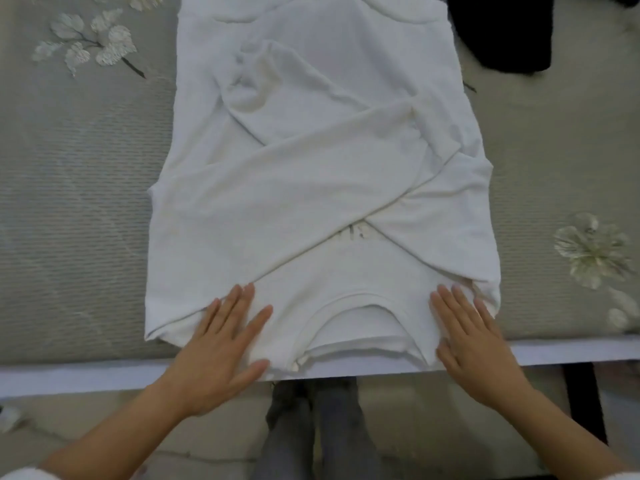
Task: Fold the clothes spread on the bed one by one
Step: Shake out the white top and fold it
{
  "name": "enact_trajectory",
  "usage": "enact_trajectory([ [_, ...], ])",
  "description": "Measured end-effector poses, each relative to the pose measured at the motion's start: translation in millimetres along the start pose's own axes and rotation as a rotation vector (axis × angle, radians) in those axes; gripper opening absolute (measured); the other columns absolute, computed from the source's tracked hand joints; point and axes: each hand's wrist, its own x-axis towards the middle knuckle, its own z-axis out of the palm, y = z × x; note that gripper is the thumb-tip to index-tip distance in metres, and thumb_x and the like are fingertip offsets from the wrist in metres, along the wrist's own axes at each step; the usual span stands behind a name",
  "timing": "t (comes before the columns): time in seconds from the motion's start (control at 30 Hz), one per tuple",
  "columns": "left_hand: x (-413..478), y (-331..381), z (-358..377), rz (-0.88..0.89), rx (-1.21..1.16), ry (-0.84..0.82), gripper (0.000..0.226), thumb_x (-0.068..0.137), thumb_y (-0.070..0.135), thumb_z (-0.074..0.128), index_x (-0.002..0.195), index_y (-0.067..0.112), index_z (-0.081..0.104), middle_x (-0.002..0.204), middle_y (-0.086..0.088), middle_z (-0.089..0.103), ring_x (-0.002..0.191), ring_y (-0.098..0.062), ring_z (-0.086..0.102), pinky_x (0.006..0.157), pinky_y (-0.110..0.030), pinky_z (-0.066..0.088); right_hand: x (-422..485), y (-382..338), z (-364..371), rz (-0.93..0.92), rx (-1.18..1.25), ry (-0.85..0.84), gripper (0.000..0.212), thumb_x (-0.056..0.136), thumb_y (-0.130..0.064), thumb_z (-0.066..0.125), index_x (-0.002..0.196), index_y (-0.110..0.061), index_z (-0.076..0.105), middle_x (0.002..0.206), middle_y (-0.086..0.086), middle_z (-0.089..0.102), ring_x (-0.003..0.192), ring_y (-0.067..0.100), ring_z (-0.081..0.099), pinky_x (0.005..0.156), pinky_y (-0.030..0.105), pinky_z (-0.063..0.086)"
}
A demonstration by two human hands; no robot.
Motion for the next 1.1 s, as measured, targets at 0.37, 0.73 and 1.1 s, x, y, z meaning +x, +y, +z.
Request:
enact_trajectory([
  [0.37, 10.2, 23.9, 5.9, 0.016, 0.252, 0.065, 0.106, 0.036, -0.017, 0.073, 0.136, 0.002, 0.042, 0.137, -0.035, 0.043, 0.122, -0.055, 0.043, 0.090, -0.064, 0.043, -8.4, 11.9, 24.1, -0.033, 0.028, 0.035, 0.068, 0.085, -0.016, 0.067, 0.144, -0.006, 0.035, 0.151, 0.014, 0.032, 0.139, 0.034, 0.032, 0.117, 0.041, 0.012],
  [0.73, 37.4, 44.9, -64.0, -0.305, 0.193, -0.237, 0.030, 0.083, 0.003, 0.048, 0.101, 0.022, 0.063, 0.095, 0.000, 0.065, 0.088, -0.019, 0.062, 0.064, -0.024, 0.038, 20.5, 17.4, -29.6, 0.110, 0.035, -0.336, 0.043, 0.091, -0.008, 0.045, 0.129, -0.025, 0.057, 0.132, 0.001, 0.058, 0.118, 0.021, 0.054, 0.091, 0.029, 0.043],
  [1.1, -21.1, 88.6, -95.3, -0.363, -0.240, -0.945, 0.022, 0.082, 0.008, 0.045, 0.093, 0.015, 0.063, 0.104, -0.011, 0.065, 0.086, -0.024, 0.058, 0.071, -0.026, 0.042, -34.9, 39.7, -83.0, 0.143, 0.289, -1.064, 0.004, 0.075, -0.009, 0.058, 0.077, -0.013, 0.057, 0.072, 0.000, 0.055, 0.066, 0.016, 0.057, 0.052, 0.018, 0.045],
])
